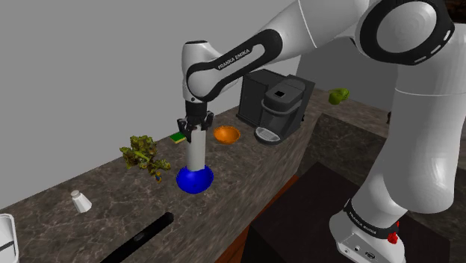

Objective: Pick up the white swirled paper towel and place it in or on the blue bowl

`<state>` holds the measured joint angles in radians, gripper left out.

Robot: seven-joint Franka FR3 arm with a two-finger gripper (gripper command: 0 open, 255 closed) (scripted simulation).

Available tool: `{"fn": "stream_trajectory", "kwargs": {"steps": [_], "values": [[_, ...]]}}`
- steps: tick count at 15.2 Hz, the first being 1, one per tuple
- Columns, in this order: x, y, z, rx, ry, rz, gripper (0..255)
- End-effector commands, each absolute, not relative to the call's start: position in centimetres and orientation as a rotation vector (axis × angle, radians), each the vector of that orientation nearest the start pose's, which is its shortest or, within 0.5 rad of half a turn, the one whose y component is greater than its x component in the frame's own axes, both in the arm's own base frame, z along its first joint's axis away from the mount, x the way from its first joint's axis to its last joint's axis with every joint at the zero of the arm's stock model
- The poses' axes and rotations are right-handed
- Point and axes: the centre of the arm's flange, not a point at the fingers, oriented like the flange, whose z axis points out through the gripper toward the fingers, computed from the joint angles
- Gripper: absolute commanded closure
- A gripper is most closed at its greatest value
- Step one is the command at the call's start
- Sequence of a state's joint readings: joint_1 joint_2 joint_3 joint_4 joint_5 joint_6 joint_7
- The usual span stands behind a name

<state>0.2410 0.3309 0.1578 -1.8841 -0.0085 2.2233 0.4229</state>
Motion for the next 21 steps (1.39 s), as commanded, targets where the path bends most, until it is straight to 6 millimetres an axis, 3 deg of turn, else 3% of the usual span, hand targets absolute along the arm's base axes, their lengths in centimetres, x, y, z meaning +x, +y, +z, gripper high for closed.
{"fn": "stream_trajectory", "kwargs": {"steps": [1, 13, 20, 21], "values": [[58.0, 23.8, 32.6, -3.095, 0.043, 0.009, 255], [58.0, 23.8, 26.1, -3.095, 0.043, 0.009, 255], [58.0, 23.8, 26.1, -3.095, 0.043, 0.009, 255], [58.0, 23.8, 26.1, -3.095, 0.043, 0.009, 0]]}}
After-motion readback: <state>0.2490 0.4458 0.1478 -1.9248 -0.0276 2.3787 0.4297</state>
